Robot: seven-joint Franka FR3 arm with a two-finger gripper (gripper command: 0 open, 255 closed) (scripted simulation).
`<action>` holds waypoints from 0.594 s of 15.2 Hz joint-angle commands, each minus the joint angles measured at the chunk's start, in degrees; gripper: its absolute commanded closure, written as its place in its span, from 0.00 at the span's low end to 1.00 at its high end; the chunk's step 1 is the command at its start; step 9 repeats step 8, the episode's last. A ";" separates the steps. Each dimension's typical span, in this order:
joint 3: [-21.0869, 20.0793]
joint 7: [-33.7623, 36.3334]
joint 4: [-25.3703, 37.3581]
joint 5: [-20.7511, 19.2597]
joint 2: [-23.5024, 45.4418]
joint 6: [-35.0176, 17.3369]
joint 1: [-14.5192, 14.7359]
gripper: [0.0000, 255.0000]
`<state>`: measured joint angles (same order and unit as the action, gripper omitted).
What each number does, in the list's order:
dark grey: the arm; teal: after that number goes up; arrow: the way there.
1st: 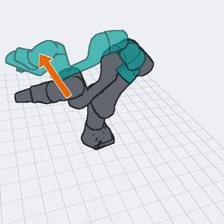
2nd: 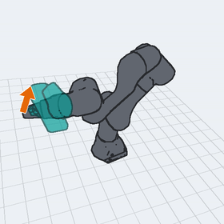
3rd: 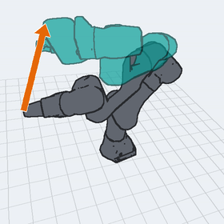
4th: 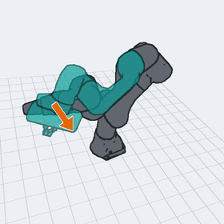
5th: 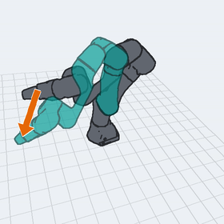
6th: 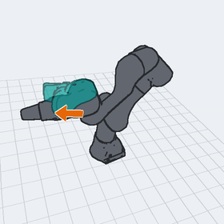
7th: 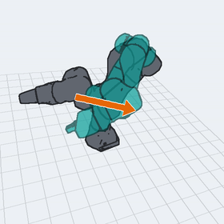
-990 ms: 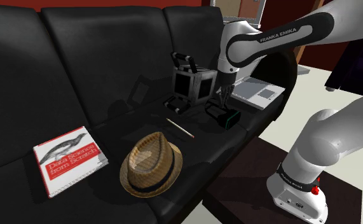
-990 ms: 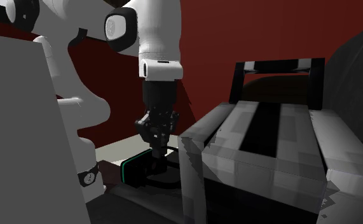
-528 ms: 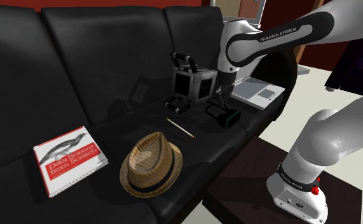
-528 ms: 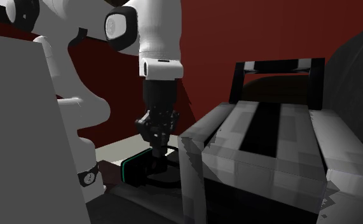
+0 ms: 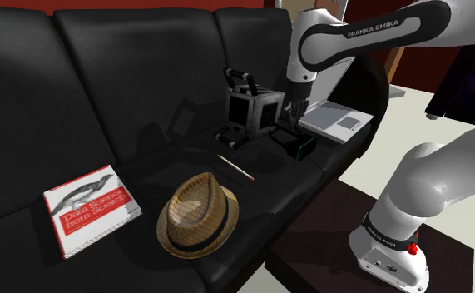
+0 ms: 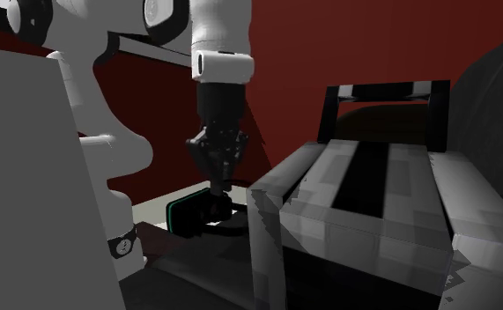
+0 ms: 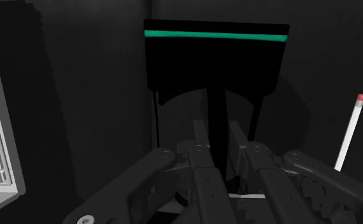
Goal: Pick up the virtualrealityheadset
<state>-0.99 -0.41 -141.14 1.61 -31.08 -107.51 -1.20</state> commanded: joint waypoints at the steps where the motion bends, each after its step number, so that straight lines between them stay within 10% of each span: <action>1: 0.01 0.05 1.46 -0.01 -0.33 1.80 0.00 1.00; 9: 0.05 0.12 5.16 -0.06 -0.70 5.86 -0.01 1.00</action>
